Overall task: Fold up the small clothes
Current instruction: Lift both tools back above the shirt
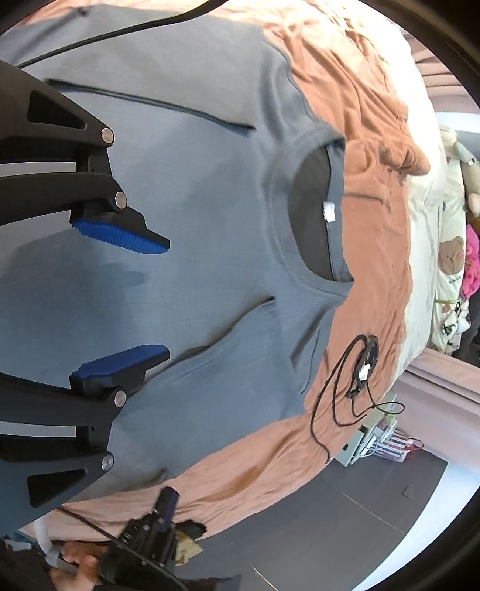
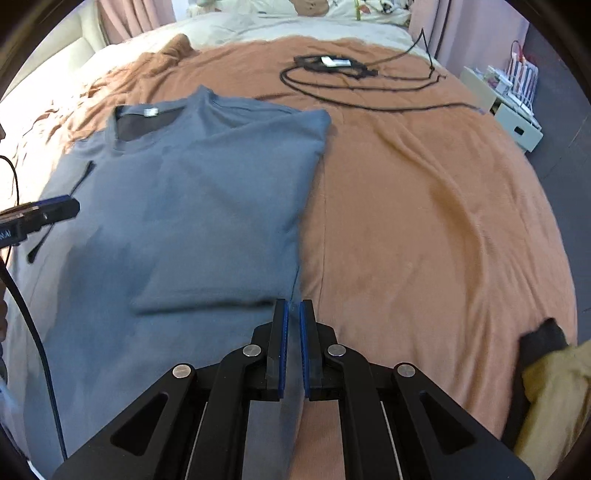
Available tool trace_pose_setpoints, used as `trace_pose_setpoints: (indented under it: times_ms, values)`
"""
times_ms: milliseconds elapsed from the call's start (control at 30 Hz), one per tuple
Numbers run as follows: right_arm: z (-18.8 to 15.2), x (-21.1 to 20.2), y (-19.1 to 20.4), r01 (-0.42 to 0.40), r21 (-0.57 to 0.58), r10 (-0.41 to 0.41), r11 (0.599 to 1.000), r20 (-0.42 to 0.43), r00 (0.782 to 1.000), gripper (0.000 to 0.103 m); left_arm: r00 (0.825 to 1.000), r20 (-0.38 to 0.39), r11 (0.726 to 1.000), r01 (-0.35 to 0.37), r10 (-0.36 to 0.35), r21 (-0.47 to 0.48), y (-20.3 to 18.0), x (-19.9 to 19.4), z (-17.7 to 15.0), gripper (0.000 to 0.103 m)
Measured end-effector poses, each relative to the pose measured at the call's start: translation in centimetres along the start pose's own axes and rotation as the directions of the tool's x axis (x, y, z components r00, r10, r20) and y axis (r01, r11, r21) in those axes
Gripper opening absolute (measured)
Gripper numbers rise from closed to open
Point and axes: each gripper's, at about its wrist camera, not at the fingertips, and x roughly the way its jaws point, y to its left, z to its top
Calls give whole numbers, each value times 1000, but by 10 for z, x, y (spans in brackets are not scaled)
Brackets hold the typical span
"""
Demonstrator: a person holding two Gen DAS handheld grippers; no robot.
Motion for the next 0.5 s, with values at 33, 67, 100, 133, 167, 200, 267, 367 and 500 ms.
trace_pose_setpoints:
  times_ms: [33, 67, 100, 133, 167, 200, 267, 367, 500]
  values:
    - [-3, -11, 1, 8, 1, -8, 1000, 9, 1000, 3, 1000, 4, 1000, -2, 2, -5, 0, -7, -5, 55]
    - [-6, -21, 1, 4, 4, -5, 1000, 16, 1000, 3, 1000, 9, 1000, -2, 2, -14, 0, -18, -11, 56]
    - [-9, -30, 2, 2, 8, -2, 1000, 21, 1000, 3, 1000, 12, 1000, -1, 2, -21, 0, -25, -15, 60]
    - [-12, -44, 3, 4, 15, -4, 1000, 30, 1000, 3, 1000, 16, 1000, -1, 1, -28, -1, -34, -20, 62]
    - [-15, -53, 3, 4, 19, -5, 1000, 38, 999, 5, 1000, 21, 999, -3, 4, -33, -2, -45, -24, 63]
    - [-19, -62, 3, 4, 24, -5, 1000, 44, 999, 8, 1000, 27, 999, -7, 8, -35, -3, -54, -28, 65]
    - [-26, -82, 4, 3, 39, -6, 999, 63, 998, 45, 999, 43, 999, -14, 15, -35, -4, -76, -37, 66]
    - [-42, -112, 7, 33, 66, -40, 997, 101, 994, 77, 996, 80, 999, -34, 36, -27, -8, -110, -49, 75]
    - [-62, -141, 16, 15, 91, -24, 996, 100, 995, 85, 992, 116, 998, -37, 42, -49, -6, -151, -67, 92]
